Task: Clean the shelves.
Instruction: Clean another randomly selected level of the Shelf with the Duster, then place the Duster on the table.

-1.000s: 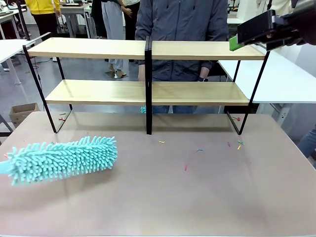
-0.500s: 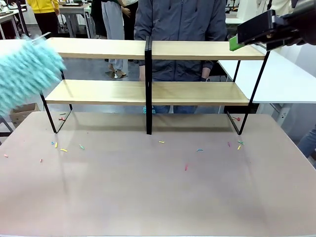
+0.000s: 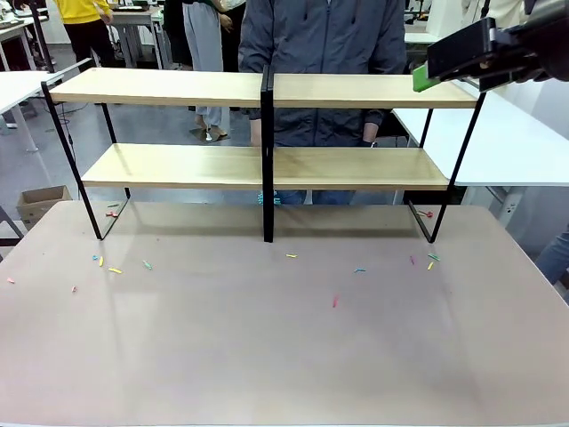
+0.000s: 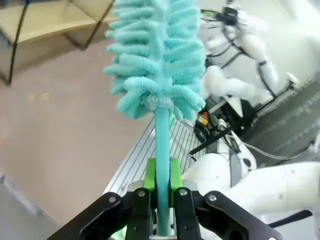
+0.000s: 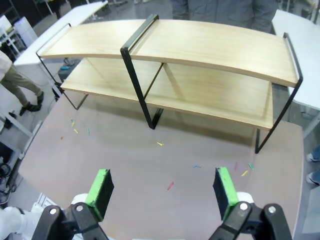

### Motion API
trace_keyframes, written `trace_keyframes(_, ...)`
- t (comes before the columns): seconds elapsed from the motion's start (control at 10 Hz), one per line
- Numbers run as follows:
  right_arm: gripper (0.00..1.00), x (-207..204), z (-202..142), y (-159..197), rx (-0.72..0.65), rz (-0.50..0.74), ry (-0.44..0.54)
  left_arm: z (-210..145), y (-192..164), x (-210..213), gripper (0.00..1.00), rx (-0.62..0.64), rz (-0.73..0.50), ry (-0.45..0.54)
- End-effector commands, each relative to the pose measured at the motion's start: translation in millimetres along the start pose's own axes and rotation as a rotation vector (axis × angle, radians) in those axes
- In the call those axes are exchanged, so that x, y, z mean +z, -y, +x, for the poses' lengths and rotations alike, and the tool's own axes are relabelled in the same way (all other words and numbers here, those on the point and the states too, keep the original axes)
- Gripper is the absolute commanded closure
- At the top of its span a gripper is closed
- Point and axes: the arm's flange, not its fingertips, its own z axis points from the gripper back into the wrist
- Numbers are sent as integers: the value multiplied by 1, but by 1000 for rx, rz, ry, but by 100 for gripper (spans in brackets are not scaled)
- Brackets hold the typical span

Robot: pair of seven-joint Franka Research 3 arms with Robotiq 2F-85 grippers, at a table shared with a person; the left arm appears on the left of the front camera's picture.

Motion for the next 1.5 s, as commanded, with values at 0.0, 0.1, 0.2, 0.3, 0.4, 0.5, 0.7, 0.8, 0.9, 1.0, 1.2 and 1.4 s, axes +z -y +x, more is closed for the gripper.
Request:
trace_keyframes(0.0, 0, 0, 0, 0, -1, -8, -3, -1, 14, -10, 87, -124, -58, 10)
trace_keyframes(0.1, 0, 0, 0, 0, -1, -8, -3, -1, 14, -10, 87, -124, -58, 10)
trace_keyframes(0.2, 0, 0, 0, 0, -1, -8, -3, -1, 14, -10, 87, -124, -58, 10)
trace_keyframes(0.3, 0, 0, 0, 0, -1, -8, -3, -1, 14, -10, 87, -124, -58, 10)
trace_keyframes(0.4, 0, 0, 0, 0, -1, -8, -3, -1, 14, -10, 87, -124, -58, 10)
trace_keyframes(0.5, 0, 0, 0, 0, -1, -8, -3, -1, 14, -10, 87, -124, -58, 10)
trace_keyframes(0.7, 0, 0, 0, 0, -1, -8, -3, -1, 14, -10, 87, -124, -58, 10)
trace_keyframes(0.8, 0, 0, 0, 0, -1, -8, -3, -1, 14, -10, 87, -124, -58, 10)
trace_keyframes(0.9, 0, 0, 0, 0, -1, -8, -3, -1, 14, -10, 87, -124, -58, 10)
trace_keyframes(1.0, 0, 0, 0, 0, -1, -8, -3, -1, 14, -10, 87, -124, -58, 10)
trace_keyframes(1.2, 0, 0, 0, 0, -1, -8, -3, -1, 14, -10, 87, -124, -58, 10)
trace_keyframes(1.4, 0, 0, 0, 0, -1, -8, -3, -1, 14, -10, 87, -124, -58, 10)
